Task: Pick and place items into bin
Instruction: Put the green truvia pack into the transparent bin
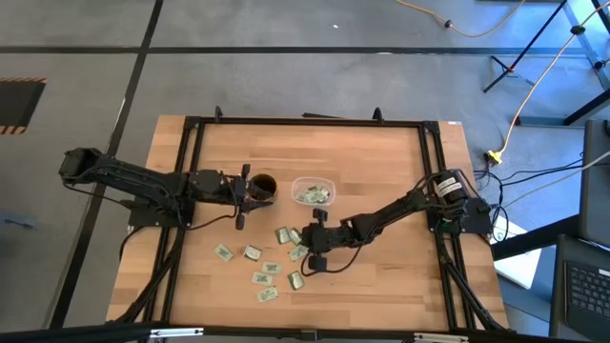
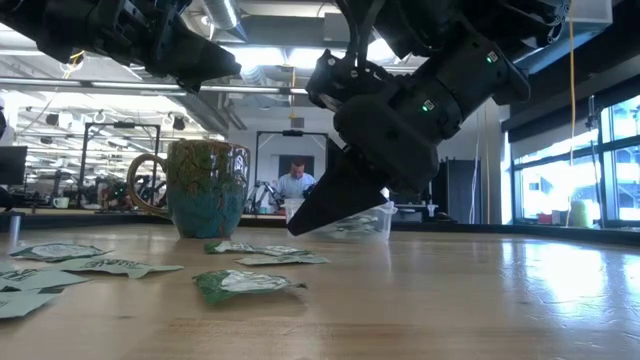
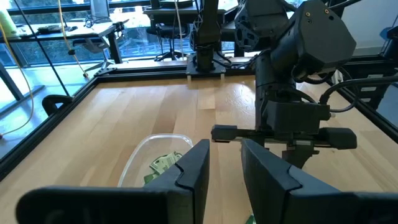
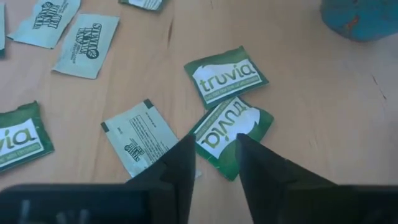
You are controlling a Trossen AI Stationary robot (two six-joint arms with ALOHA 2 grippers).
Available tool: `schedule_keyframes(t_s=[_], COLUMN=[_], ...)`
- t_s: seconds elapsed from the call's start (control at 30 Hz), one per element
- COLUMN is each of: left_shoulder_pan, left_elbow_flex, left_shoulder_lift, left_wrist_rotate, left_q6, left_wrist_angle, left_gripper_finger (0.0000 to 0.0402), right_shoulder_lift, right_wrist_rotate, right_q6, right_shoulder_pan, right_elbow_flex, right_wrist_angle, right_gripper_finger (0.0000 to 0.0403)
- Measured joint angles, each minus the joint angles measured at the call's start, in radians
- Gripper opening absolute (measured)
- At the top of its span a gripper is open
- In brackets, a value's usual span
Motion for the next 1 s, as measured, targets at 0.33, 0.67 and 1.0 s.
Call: schedule_keyframes(t_s=[0.33,0.67,1.0], left_shoulder_pan=[0.000,0.000,0.000], left_elbow_flex=[0.000,0.000,0.000], left_shoulder_lift=[0.000,0.000,0.000], left_wrist_rotate=[0.000,-0.001,-0.001], left_q6=[0.000,0.000,0.000], left_wrist_angle=[0.000,0.000,0.000], left_gripper_finger=[0.0088,0.0088,0.0088], right_shoulder_lift=[0.000,0.000,0.000], right_wrist_rotate=[-0.003,-0.001,-0.004], right_q6=[-0.049,0.030,0.029], right_shoulder_pan=[0.000,-0.013,-0.013], right_elbow_flex=[-0.004,-0.018,-0.018], right_wrist_angle=[-0.003,-0.002,0.000], right_gripper_finger=[0.0167,0.0130,0.0109])
